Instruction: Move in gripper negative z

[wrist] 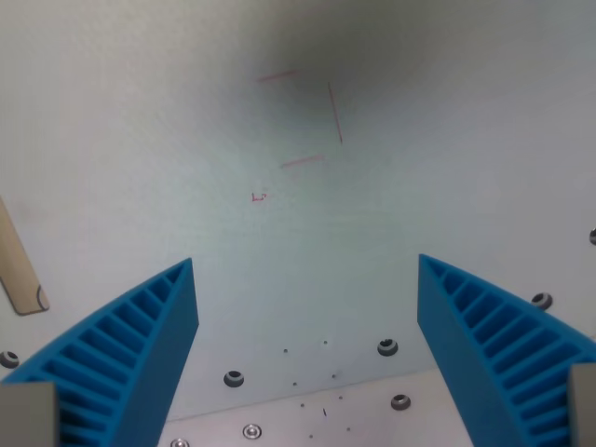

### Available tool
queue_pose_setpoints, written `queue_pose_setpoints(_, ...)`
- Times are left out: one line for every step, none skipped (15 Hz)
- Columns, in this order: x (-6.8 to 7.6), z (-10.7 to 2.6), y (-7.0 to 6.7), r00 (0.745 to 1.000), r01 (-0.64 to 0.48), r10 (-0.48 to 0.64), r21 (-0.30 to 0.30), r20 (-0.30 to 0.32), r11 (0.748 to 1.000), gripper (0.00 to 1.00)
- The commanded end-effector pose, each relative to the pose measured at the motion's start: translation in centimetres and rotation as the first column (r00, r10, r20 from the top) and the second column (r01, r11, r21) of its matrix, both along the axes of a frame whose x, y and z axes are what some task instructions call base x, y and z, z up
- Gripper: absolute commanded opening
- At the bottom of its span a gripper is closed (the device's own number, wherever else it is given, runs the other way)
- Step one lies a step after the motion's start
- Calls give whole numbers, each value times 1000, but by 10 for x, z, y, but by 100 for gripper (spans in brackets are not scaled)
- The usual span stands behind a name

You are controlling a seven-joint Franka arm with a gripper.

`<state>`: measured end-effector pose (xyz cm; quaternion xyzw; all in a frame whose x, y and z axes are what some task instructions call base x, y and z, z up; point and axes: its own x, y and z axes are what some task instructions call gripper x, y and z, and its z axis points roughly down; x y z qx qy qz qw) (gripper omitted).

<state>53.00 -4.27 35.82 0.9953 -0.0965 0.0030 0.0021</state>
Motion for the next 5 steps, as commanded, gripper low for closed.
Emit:
queue_pose_setpoints(-4,20,1,1000,0,0,1,-14,1000,100)
queue_pose_setpoints(-4,25,1,1000,0,0,1,-14,1000,100)
queue_pose_setpoints(-4,30,1,1000,0,0,1,-14,1000,100)
queue_pose_setpoints(-4,35,1,1000,0,0,1,-14,1000,100)
queue_pose_setpoints(-4,40,1,1000,0,0,1,-14,1000,100)
